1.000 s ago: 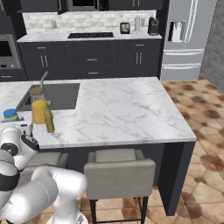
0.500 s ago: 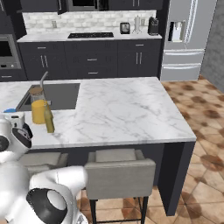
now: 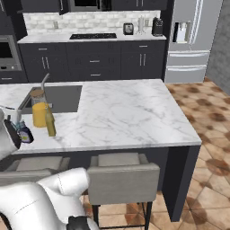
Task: Move the mayonnaise and condiment bottle from the cabinet to the dining counter.
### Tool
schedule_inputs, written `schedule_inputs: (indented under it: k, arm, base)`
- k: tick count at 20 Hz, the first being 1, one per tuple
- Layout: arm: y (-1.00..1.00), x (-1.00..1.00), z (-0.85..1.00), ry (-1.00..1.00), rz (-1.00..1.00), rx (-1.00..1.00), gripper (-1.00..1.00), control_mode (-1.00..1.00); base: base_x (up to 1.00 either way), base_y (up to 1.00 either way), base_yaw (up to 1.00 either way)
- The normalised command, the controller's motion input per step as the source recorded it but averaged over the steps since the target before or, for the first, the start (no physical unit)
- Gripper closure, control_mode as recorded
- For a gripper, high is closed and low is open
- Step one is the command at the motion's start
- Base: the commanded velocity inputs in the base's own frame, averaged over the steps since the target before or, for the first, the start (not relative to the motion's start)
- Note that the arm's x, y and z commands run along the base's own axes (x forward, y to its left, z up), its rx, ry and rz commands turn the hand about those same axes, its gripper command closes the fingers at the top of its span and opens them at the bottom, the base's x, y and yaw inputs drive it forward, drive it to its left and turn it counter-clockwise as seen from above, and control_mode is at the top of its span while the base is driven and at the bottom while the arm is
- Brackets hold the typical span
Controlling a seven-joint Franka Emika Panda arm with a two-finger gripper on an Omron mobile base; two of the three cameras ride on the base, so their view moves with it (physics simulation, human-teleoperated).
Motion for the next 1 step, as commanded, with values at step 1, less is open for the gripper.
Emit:
schedule_inputs:
  k: [1]
  arm:
    - [-0.79,-0.71,0.25,0.23,-0.05,-0.04,-1.00,-1.00]
  base:
    - [0.00,0.00,0.00]
